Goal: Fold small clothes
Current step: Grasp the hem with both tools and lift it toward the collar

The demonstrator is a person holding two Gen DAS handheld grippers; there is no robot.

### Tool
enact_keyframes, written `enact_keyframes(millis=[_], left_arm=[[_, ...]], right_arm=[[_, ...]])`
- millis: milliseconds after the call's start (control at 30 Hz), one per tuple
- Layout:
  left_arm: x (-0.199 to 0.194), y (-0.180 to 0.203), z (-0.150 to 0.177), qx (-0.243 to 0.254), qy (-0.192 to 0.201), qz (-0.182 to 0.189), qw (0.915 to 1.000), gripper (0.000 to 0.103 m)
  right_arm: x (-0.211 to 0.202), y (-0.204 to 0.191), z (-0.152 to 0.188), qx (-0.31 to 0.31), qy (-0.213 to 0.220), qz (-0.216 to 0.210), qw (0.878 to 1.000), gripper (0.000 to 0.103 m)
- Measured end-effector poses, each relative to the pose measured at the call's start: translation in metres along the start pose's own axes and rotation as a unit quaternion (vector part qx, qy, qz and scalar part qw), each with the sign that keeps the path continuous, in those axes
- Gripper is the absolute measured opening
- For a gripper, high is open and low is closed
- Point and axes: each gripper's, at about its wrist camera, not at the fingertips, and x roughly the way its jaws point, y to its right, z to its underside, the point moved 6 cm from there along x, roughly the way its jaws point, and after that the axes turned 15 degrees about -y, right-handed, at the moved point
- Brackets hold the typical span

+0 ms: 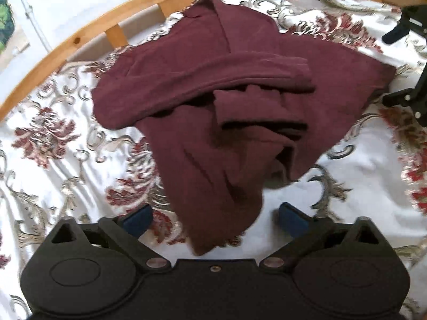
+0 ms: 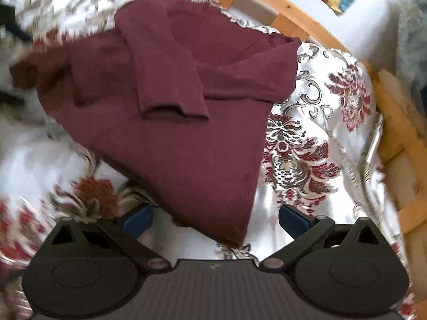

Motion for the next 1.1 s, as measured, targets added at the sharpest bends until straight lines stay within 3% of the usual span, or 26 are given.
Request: enact_keyframes(millis=[133,233,300,367,467,500,533,567,867,1100], left_arm=[[0.001,0.003,0.002,0.026,0.004,-0.06,0.9978,0.089],[-0.004,0.012,0.006,0.056,0.018,-0.09,0.9943,0.074],[-0.007,0.017,0.009,0.071,0.027,-0.114,0.9906,0.058],[-0.008,0.019,0.012,0.082,0.03,-0.137,0.9867,0.036],[-0.011,0.015,0.014,0.081,0.036,-0.144,0.9856,0.017],[-0.012,0.012,0.014,0.079,0.037,-0.144,0.9858,0.014],[-0.013,0.009,0.013,0.076,0.037,-0.142,0.9863,0.012],[-0.015,0.006,0.014,0.071,0.037,-0.138,0.9872,0.009],[-0.071,-0.043,0.003,-0.023,0.078,-0.107,0.9909,0.007],[-0.13,-0.082,0.018,-0.088,0.111,-0.082,0.9865,0.007]], right_arm=[[0.004,-0.008,-0.001,-0.034,0.01,0.07,0.997,0.103],[0.001,-0.011,0.0,-0.052,0.024,0.104,0.993,0.102],[-0.001,-0.012,0.0,-0.056,0.027,0.104,0.993,0.091],[0.001,-0.012,-0.001,-0.057,0.028,0.097,0.993,0.07],[0.003,-0.012,-0.001,-0.06,0.023,0.094,0.993,0.042],[0.004,-0.012,-0.001,-0.062,0.023,0.091,0.994,0.038],[0.004,-0.013,-0.001,-0.064,0.025,0.087,0.994,0.019],[0.002,-0.013,-0.002,-0.064,0.03,0.084,0.994,0.008],[-0.069,0.011,-0.008,-0.001,0.13,0.099,0.987,0.007],[-0.137,0.021,0.008,0.047,0.19,0.097,0.976,0.006]])
